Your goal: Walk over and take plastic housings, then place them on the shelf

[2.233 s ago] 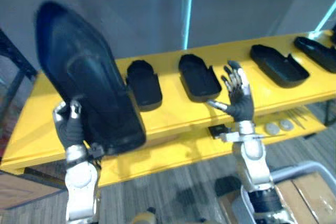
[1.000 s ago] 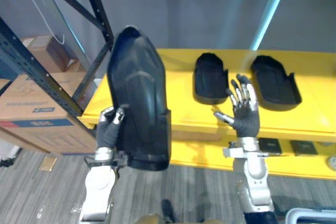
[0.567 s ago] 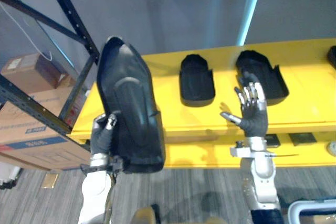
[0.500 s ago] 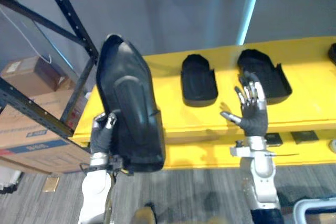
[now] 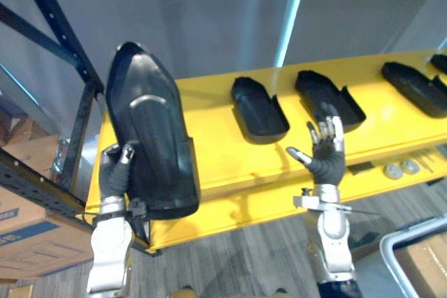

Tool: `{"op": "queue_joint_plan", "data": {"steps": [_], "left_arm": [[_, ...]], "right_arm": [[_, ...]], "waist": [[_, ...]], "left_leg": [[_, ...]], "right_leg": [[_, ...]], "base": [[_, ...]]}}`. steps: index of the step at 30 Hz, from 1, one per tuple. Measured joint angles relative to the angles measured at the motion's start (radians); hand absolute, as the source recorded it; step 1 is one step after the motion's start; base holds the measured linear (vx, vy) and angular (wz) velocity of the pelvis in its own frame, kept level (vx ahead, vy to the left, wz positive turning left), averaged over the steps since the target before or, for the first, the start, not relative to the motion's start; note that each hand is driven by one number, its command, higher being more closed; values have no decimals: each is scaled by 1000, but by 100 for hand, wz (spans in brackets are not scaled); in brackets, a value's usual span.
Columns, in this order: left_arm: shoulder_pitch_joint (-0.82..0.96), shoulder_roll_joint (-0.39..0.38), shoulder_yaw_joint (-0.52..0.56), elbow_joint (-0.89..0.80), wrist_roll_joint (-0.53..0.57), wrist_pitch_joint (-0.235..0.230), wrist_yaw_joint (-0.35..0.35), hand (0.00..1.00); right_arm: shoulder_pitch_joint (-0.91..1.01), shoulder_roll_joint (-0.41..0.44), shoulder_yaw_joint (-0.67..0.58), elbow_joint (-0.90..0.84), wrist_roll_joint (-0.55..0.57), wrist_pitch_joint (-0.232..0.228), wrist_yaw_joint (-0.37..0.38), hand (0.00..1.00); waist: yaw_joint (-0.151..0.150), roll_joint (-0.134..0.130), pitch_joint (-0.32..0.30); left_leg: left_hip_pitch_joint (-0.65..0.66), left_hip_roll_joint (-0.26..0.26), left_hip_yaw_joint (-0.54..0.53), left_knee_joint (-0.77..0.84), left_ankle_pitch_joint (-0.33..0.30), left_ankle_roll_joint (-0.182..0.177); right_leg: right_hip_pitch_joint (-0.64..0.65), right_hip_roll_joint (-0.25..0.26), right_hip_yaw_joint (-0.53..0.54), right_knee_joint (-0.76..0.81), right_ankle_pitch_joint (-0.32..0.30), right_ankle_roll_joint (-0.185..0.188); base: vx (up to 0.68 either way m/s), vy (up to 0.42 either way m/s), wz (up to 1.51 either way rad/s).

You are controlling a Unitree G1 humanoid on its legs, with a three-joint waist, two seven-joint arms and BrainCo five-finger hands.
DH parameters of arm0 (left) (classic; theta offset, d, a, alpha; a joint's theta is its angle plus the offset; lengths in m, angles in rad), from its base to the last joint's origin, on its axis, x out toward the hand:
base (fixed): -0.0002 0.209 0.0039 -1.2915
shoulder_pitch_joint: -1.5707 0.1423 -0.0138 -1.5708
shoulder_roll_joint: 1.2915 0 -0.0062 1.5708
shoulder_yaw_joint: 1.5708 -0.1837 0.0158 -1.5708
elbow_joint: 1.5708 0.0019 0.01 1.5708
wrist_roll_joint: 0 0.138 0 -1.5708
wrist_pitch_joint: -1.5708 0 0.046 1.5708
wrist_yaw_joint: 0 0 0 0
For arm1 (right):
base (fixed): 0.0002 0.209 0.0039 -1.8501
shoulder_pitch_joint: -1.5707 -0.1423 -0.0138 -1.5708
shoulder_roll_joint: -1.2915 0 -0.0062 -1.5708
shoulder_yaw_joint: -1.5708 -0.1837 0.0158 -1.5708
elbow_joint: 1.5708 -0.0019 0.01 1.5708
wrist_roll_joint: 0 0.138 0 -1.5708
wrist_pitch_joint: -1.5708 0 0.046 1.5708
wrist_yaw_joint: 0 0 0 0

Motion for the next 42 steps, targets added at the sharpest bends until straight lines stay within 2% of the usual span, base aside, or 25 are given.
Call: {"op": "queue_joint_plan", "data": {"steps": [2, 5, 8, 10, 11, 12, 13, 15, 17, 18, 19, 21, 23, 27, 29, 33, 37, 42], "left_arm": [[-6, 0, 6, 0, 1, 34, 2, 100], [-28, 2, 53, 3, -8, 95, 23, 100], [-95, 9, 128, 37, -21, 150, 57, 100], [-143, 45, 160, 108, -44, 202, 89, 100], [-161, 74, 173, 151, -49, 234, 101, 100], [-171, 88, 174, 168, -49, 252, 107, 100], [-187, 101, 176, 188, -51, 290, 116, 100], [-218, 116, 175, 214, -71, 340, 115, 100], [-248, 130, 175, 257, -75, 370, 113, 100], [-281, 135, 175, 320, -75, 394, 108, 100], [-306, 140, 172, 368, -75, 411, 103, 100], [-354, 182, 148, 473, -70, 447, 84, 100], [-420, 250, 103, 597, -65, 484, 60, 100], [-508, 323, 33, 711, -25, 511, 28, 100], [-568, 352, -4, 774, 17, 529, 0, 100], [-625, 376, -42, 841, 93, 538, -56, 100], [-665, 396, -78, 900, 135, 556, -112, 100], [-698, 423, -77, 1000, 155, 580, -117, 100]], "right_arm": [[36, -10, -117, -37, -64, 8, -73, 0], [82, -23, -279, -66, -109, 27, -163, 0], [155, -21, -405, -71, -113, 46, -211, 0], [216, -9, -455, -42, -82, 83, -213, 0], [244, 3, -466, 10, -45, 107, -186, 0], [262, 8, -469, 39, -10, 128, -142, 0], [301, 14, -460, 107, 56, 195, -21, 0], [354, 11, -407, 303, 62, 307, 123, 0], [362, 11, -370, 464, 49, 367, 189, 0], [362, 10, -367, 601, 40, 406, 217, 0], [356, 6, -374, 690, 41, 429, 219, 0], [333, 1, -429, 846, 52, 453, 218, 0], [300, -12, -542, 977, 68, 463, 220, 0], [298, -33, -588, 1032, 71, 493, 241, 0], [292, -35, -598, 1059, 70, 534, 269, 0], [281, -32, -612, 1103, 79, 585, 304, 0], [278, -29, -647, 1115, 92, 610, 313, 0], [280, -25, -683, 1123, 92, 616, 329, 0]], "waist": [[-9, 35, -14], [-42, 66, -26], [-70, 68, -29], [-93, 65, -30], [-109, 60, -34], [-110, 57, -36], [-112, 52, -39], [-115, 43, -46], [-114, 44, -50], [-114, 49, -60], [-114, 54, -67], [-106, 58, -69], [-106, 56, -68], [-106, 43, -75], [-105, 41, -76], [-105, 45, -75], [-106, 43, -75], [-106, 38, -73]], "left_leg": [[3, 15, 15, -42, 36, -18], [55, 43, 45, -102, 62, -38], [87, 51, 83, -124, 65, -43], [108, 49, 110, -140, 66, -43], [120, 50, 125, -146, 66, -44], [126, 51, 134, -148, 66, -44], [140, 52, 148, -155, 66, -44], [142, 53, 154, -160, 66, -44], [143, 57, 156, -169, 62, -43], [144, 54, 158, -184, 62, -42], [147, 52, 158, -194, 65, -43], [156, 45, 159, -199, 79, -43], [157, 36, 158, -195, 85, -41], [161, 34, 156, -195, 88, -40], [169, 36, 156, -195, 92, -39], [174, 37, 155, -197, 97, -39], [172, 38, 146, -203, 104, -39], [170, 39, 146, -203, 105, -40]], "right_leg": [[-17, 24, -4, -10, -6, 9], [-14, 58, 19, -13, -2, 2], [-16, 68, 50, -14, -2, -2], [-15, 70, 73, -15, -2, -2], [-14, 71, 83, -15, -2, -3], [-15, 73, 91, -15, -2, -3], [-14, 75, 103, -14, -2, -3], [-14, 75, 105, -14, -2, -3], [-14, 74, 105, -14, -3, -4], [-15, 73, 103, -14, -3, -4], [-16, 73, 102, -15, -4, -5], [-11, 70, 101, -14, -7, -9], [-10, 64, 100, -14, -7, -10], [-12, 64, 99, -11, -10, -16], [-13, 66, 99, -5, -13, -20], [-14, 67, 95, 4, -25, -35], [-13, 67, 78, 4, -29, -36], [-13, 67, 77, 0, -29, -36]], "base": [[-23, -108, -6], [21, -89, -28], [-2, -34, -36], [-26, 6, -36], [-16, 11, -32], [-9, 5, -34], [-8, -2, -26], [-6, -3, -8], [-11, -10, 6], [-6, -9, 10], [6, -5, 8], [0, 0, 0], [0, 0, 0], [0, 0, 0], [-12, -11, -2], [-50, -19, -2], [-48, -15, 4], [-4, -1, 1]]}}
